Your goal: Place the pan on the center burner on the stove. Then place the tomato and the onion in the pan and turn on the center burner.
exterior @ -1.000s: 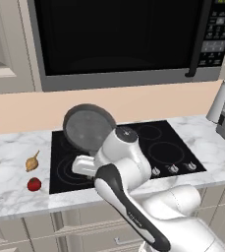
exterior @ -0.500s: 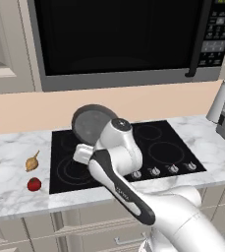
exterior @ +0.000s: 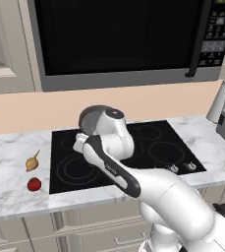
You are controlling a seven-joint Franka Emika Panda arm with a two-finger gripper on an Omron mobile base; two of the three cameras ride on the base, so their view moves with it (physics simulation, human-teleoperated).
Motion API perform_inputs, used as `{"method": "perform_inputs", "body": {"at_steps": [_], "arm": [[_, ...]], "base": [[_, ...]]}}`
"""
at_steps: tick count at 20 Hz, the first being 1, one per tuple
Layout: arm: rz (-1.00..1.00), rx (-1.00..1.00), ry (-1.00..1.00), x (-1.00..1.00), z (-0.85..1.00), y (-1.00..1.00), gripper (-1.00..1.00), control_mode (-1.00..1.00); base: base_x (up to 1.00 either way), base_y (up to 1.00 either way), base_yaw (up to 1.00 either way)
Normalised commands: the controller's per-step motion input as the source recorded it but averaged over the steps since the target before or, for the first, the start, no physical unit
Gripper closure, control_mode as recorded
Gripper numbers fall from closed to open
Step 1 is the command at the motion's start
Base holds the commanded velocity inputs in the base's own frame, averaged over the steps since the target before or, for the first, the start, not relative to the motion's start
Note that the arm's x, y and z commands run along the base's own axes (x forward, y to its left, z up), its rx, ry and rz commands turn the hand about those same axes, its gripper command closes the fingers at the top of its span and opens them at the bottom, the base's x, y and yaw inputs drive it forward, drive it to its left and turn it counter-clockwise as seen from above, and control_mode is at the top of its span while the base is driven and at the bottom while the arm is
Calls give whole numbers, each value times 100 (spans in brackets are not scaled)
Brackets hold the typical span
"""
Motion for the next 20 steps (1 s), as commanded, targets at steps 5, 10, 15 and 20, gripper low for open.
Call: {"method": "perform_inputs", "body": {"at_steps": [5, 10, 15, 20], "arm": [[-13, 0, 7, 34, 0, 0, 100, -100], [-12, 0, 6, 29, 0, 0, 100, -100], [-8, 0, 8, 23, 0, -2, 100, -100], [-4, 0, 8, 16, 0, -13, 100, -100]], "base": [[0, 0, 0], [0, 0, 0], [0, 0, 0], [0, 0, 0]]}}
